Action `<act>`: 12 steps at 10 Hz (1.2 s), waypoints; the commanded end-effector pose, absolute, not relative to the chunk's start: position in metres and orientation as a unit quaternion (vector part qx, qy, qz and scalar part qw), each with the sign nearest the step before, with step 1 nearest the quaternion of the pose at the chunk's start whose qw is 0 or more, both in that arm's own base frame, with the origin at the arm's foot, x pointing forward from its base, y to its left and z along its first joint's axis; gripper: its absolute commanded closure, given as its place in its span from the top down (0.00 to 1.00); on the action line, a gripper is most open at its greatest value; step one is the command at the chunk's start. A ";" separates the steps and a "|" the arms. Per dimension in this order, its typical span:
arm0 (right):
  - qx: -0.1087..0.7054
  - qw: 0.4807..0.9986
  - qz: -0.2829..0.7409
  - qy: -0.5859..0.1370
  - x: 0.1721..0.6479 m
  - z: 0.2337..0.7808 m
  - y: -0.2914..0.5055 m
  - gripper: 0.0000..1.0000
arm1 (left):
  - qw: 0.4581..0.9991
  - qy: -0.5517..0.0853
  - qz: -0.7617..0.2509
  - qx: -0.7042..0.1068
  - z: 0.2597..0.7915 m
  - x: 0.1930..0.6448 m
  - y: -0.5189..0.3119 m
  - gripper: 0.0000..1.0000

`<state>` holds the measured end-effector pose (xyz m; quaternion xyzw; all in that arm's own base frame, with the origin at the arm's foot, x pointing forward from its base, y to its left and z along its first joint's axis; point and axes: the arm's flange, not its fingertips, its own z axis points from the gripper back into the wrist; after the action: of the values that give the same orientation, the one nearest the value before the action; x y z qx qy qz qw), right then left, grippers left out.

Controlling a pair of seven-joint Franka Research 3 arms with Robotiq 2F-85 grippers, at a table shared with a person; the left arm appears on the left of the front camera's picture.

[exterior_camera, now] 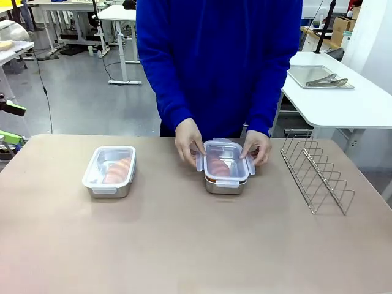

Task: Place the bread in airtight containers.
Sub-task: Release when the human grabs the Airtight Container lid.

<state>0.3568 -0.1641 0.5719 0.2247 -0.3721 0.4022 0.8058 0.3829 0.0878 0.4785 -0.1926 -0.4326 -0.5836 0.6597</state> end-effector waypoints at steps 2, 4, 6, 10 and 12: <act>0.233 0.780 0.408 -0.414 0.351 0.557 -0.156 1.00 | 0.650 -0.447 -0.583 -0.194 0.476 0.382 0.085 1.00; 0.237 0.794 0.397 -0.394 0.352 0.559 -0.167 1.00 | 0.650 -0.447 -0.583 -0.194 0.476 0.382 0.085 1.00; 0.237 0.794 0.397 -0.394 0.352 0.559 -0.167 1.00 | 0.650 -0.447 -0.583 -0.194 0.476 0.382 0.085 1.00; 0.237 0.794 0.397 -0.394 0.352 0.559 -0.167 1.00 | 0.650 -0.447 -0.583 -0.194 0.476 0.382 0.085 1.00; 0.237 0.794 0.397 -0.394 0.352 0.559 -0.167 1.00 | 0.650 -0.447 -0.583 -0.194 0.476 0.382 0.085 1.00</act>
<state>0.3504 -0.1684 0.5557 0.2308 -0.3891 0.4032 0.7954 0.3829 0.0878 0.4785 -0.1926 -0.4326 -0.5836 0.6597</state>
